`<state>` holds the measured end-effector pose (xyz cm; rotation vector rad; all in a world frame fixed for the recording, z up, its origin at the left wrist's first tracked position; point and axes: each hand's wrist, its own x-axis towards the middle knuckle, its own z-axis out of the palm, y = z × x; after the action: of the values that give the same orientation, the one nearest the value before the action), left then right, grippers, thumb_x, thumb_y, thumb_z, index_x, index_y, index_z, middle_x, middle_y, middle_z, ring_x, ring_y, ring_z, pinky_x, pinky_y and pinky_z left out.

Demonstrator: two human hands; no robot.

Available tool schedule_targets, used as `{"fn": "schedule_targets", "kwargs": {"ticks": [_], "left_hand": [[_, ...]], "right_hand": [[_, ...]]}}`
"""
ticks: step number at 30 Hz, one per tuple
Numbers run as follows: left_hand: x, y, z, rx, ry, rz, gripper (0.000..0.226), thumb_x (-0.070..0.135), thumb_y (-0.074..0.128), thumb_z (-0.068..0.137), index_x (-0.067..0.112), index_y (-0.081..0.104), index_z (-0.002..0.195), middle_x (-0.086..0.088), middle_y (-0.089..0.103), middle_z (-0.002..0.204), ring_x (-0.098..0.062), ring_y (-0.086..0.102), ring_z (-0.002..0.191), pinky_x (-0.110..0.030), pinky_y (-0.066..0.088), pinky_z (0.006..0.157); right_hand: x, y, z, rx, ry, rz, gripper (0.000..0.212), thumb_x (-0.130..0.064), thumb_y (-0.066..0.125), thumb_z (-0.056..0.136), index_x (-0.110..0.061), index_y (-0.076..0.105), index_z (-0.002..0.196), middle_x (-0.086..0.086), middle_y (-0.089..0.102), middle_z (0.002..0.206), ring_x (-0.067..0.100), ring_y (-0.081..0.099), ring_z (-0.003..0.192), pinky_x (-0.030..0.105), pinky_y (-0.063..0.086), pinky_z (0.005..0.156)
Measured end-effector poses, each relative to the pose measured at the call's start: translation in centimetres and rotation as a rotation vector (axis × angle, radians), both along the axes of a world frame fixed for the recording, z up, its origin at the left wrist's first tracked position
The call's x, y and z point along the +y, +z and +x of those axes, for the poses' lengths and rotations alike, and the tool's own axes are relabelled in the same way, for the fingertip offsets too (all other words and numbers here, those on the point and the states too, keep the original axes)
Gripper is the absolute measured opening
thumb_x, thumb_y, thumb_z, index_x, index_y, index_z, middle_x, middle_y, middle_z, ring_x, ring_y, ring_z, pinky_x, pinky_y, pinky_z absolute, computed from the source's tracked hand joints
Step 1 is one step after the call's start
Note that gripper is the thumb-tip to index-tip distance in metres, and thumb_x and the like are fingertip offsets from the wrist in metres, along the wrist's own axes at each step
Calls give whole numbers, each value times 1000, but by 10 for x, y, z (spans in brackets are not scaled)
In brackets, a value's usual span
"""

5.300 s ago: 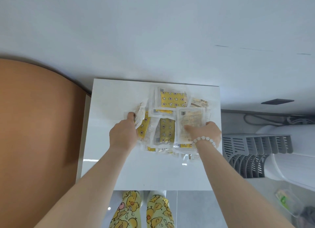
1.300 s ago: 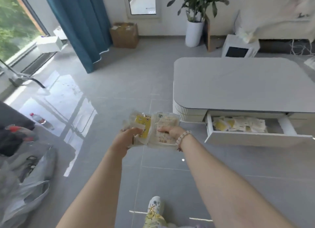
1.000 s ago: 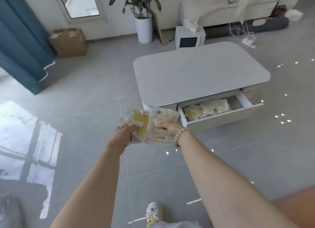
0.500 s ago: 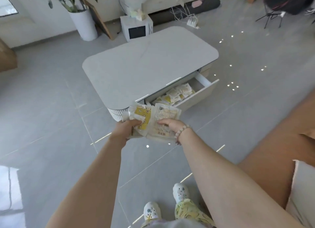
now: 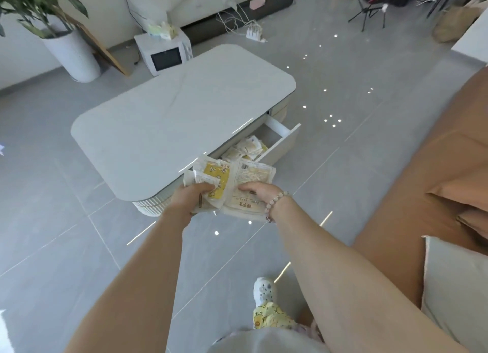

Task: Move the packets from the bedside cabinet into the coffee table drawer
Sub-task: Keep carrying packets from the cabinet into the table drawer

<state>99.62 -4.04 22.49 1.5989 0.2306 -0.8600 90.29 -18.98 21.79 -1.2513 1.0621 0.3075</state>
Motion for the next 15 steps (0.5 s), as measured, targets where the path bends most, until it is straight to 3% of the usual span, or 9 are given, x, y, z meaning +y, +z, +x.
{"fn": "schedule_targets", "kwargs": {"ticks": [5,10,15], "left_hand": [[-59,4,9,1,-20,8,10,4,63,84,13,61,88,-4,67,86,-19,64,75,-29,53,65],[-100,0,14,9,-18,5,11,3,62,85,10,61,92,-4,67,84,-18,65,72,-24,54,52],[-134,-3,23,23,-58,3,16,2,63,84,8,61,98,-8,68,90,-23,65,79,-36,55,74]], "right_hand": [[-60,-1,6,-5,-31,9,23,-34,73,76,-24,66,96,-6,66,105,12,61,73,14,38,47],[-103,-7,13,-20,-38,11,34,-31,71,80,-18,65,111,-5,64,101,7,53,64,12,32,37],[-137,-12,15,-62,-65,61,32,-23,70,82,-13,64,111,-4,66,101,6,59,69,12,40,43]]}}
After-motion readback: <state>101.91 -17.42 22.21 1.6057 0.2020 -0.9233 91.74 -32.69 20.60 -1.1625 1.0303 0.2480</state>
